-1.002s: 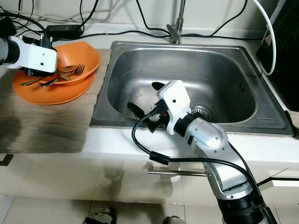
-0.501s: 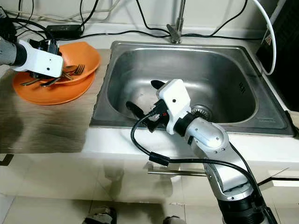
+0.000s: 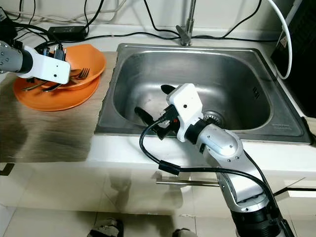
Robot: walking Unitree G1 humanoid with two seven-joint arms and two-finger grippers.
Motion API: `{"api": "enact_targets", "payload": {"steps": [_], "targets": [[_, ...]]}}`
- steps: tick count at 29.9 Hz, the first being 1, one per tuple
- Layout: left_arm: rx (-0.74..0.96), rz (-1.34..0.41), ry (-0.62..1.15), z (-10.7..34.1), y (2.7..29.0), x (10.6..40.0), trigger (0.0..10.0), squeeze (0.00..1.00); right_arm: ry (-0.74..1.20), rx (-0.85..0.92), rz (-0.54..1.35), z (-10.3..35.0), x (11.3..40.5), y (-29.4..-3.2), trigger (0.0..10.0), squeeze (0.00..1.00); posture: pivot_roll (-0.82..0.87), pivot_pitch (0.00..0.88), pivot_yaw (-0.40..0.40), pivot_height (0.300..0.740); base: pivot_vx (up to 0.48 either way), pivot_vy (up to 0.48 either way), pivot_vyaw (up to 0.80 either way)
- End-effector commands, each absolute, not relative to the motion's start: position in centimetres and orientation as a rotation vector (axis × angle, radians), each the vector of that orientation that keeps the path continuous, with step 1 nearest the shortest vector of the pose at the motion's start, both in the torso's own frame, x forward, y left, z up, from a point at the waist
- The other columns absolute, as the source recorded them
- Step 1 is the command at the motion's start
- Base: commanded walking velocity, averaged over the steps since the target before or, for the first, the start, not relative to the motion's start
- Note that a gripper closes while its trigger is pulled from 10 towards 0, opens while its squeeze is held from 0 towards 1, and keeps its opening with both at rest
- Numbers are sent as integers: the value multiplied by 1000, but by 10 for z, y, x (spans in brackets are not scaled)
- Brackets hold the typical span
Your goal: Kitchen organization
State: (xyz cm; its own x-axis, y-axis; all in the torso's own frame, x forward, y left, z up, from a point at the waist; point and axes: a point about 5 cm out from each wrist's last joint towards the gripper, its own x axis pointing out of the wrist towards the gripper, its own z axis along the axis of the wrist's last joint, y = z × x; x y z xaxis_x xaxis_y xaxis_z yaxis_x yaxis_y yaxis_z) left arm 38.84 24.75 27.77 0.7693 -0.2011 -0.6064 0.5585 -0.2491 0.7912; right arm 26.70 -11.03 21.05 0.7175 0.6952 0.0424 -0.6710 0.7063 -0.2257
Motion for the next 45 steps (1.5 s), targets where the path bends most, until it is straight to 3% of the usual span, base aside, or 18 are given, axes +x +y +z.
{"api": "enact_targets", "payload": {"steps": [1, 31, 39, 45], "targets": [[1686, -730, 311, 273, 251, 388, 0, 0, -143, -208, 754, 215, 266, -114, 10000, 0, 45, 103, 67, 740, 0, 0, 0], [1664, -637, 259, 272, 251, 392, 0, 0, -148, -211, 750, 217, 268, -114, 10000, 0, 44, 104, 70, 740, 0, 0, 0], [1575, -533, 140, 318, 248, 394, 0, 0, -149, -206, 746, 217, 268, -116, 10000, 0, 51, 103, 73, 740, 0, 0, 0], [1491, -578, 151, 325, 246, 392, 0, 0, -152, -198, 750, 217, 269, -113, 10000, 0, 60, 102, 76, 740, 0, 0, 0]]}}
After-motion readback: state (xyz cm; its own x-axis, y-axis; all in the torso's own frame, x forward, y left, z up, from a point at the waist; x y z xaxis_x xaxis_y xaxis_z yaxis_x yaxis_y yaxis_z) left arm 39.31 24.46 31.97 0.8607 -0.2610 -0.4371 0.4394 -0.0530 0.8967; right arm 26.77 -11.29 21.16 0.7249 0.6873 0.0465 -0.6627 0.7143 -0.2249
